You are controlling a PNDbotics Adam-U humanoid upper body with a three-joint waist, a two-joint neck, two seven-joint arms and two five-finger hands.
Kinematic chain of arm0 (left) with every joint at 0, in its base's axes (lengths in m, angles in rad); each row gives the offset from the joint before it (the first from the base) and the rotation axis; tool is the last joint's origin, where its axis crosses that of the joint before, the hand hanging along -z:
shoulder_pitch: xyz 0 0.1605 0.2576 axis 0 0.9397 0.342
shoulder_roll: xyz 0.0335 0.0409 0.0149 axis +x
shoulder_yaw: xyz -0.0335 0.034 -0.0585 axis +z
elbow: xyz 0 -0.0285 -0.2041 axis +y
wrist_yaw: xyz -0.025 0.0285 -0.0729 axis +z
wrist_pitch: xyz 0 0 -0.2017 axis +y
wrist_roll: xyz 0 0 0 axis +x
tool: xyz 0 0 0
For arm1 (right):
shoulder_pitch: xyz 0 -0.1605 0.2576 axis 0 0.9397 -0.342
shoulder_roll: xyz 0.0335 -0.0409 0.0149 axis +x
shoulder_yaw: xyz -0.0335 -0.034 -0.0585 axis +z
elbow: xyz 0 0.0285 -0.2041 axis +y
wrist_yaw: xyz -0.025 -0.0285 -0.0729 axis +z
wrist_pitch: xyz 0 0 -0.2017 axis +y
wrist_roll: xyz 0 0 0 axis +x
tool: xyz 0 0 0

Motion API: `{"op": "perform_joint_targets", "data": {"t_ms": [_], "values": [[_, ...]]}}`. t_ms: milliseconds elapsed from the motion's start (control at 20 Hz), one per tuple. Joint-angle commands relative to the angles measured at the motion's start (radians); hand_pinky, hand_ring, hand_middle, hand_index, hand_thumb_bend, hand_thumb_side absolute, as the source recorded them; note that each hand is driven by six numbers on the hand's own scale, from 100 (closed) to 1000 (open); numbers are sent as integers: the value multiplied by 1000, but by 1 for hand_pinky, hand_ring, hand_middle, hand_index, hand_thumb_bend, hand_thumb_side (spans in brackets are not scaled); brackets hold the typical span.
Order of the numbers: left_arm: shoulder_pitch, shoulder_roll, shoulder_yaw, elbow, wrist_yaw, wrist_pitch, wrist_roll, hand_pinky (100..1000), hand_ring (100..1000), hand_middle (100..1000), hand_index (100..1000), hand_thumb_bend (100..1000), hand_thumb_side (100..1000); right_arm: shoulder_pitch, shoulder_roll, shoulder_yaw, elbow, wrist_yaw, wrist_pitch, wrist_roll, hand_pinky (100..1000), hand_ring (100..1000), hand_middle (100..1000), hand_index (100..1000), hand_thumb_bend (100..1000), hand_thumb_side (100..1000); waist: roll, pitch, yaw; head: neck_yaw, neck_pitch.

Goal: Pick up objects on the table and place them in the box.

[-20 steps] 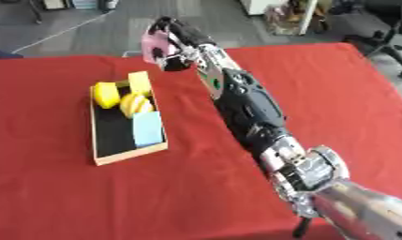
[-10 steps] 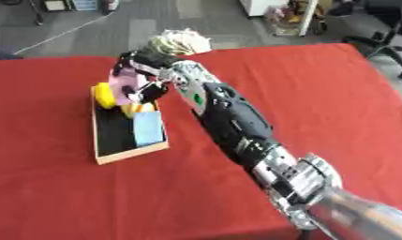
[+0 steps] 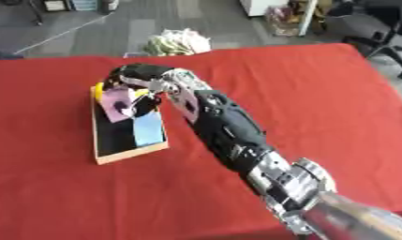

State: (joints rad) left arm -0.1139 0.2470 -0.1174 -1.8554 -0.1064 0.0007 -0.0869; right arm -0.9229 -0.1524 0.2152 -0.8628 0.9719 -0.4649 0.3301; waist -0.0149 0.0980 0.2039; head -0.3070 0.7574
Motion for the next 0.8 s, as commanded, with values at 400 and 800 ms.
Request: {"op": "perform_joint_targets", "data": {"t_ms": [400,800], "values": [[-7,12,8,-13,5,-3,1,802,604,611,871,100,731,-17,-1,-57,40,121,3,7,847,870,887,940,100,304,2,-29,0,-3,1],[-8,12,9,-13,6,-4,1,801,605,611,871,100,731,-35,-11,-81,12,68,7,69,906,924,937,965,100,503,0,-31,0,-5,2]]}}
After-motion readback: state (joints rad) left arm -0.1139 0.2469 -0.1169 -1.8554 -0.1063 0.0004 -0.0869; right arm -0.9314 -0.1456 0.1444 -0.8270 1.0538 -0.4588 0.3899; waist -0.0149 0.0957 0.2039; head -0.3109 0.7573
